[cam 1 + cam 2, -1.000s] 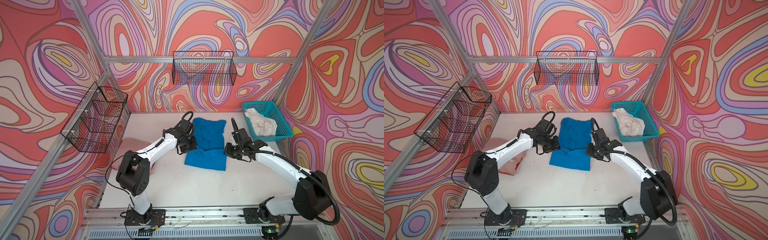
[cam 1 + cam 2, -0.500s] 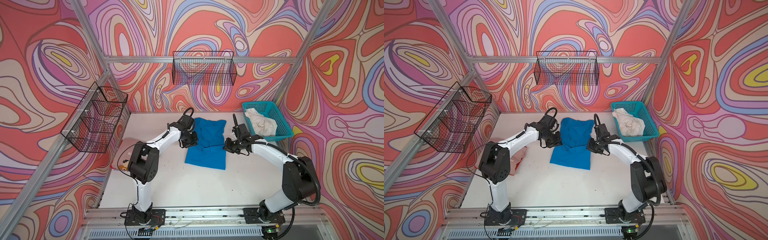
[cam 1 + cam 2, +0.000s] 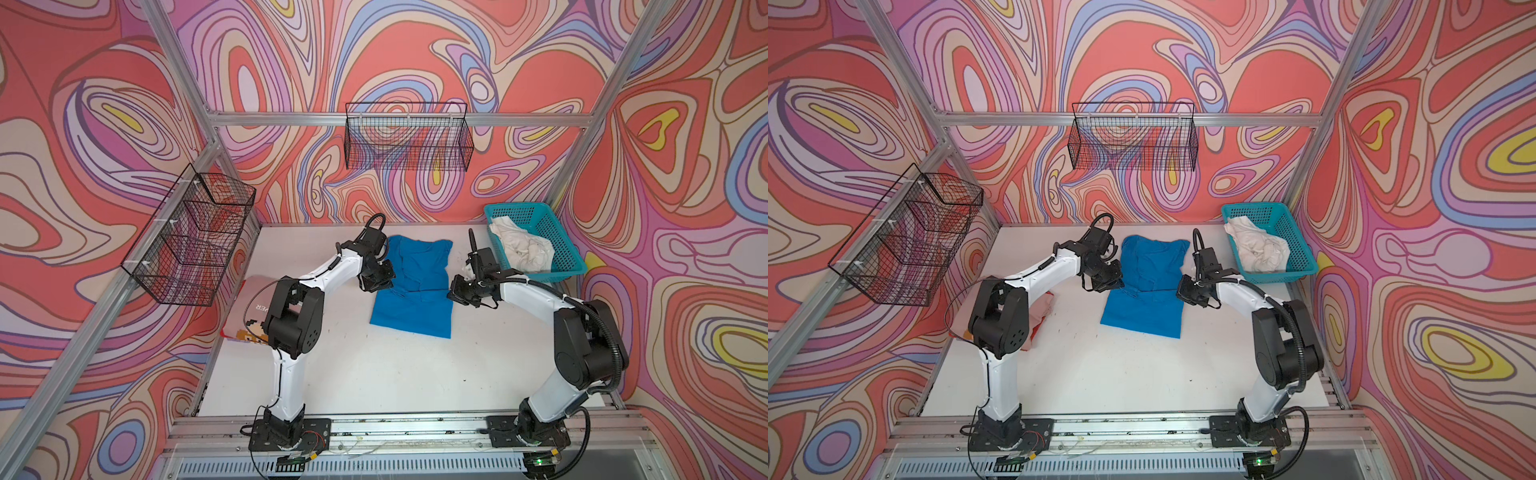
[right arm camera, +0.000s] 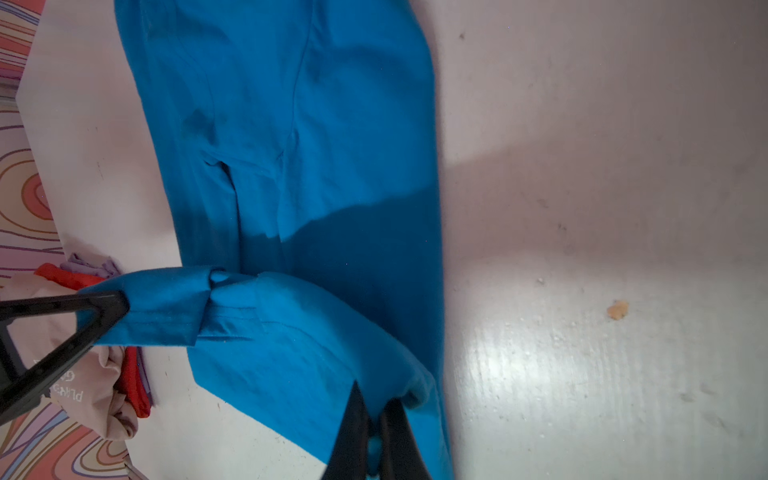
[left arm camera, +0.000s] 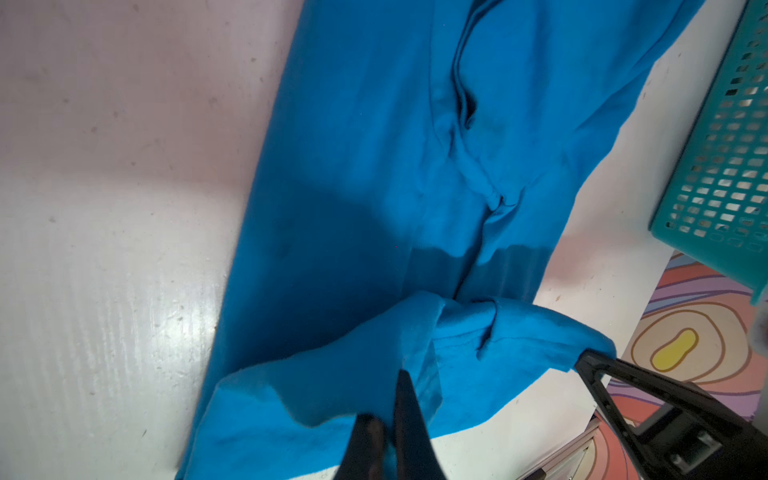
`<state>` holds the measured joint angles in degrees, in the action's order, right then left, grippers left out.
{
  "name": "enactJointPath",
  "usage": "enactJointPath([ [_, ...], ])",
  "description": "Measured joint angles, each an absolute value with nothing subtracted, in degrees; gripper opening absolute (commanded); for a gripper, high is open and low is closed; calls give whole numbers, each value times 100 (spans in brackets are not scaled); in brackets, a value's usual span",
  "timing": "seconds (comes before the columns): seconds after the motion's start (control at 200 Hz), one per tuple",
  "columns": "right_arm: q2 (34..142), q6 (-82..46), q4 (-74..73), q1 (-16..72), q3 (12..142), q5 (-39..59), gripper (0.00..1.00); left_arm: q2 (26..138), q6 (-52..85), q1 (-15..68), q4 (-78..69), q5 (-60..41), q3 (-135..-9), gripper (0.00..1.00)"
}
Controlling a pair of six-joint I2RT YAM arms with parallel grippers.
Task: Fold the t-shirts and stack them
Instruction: 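Release the folded edge and open both grippers above the blue shirt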
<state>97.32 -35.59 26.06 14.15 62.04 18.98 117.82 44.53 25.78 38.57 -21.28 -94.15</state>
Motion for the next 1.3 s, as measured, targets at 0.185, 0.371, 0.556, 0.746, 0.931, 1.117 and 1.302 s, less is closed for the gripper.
enactJointPath([
  [0.185, 9920, -3557, 2521, 1356, 6219, 1929, 0, 11979, 4456, 2565, 3911, -2123, -9498, 26],
  [0.371, 10162, -3564, 2486, 1352, 6427, 1940, 12, 12086, 4456, 2456, 4064, -2119, -9883, 35],
  [0.556, 10433, -3621, 2486, 1334, 6663, 1935, 33, 12230, 4453, 2318, 4198, -2099, -10311, 44],
  [0.746, 10468, -3653, 2499, 1295, 6875, 1935, 46, 12466, 4460, 2189, 4431, -2099, -10685, 51],
  [0.931, 10468, -3623, 2580, 1245, 7223, 1931, 50, 12468, 4460, 2027, 4517, -2102, -10779, 71],
  [1.117, 10407, -3533, 2567, 1238, 7212, 2023, 53, 12182, 4456, 1953, 4370, -2189, -10304, 78],
  [1.302, 9870, -3435, 2563, 1240, 6532, 2034, 53, 12066, 4412, 1957, 4169, -2309, -9839, 72],
])
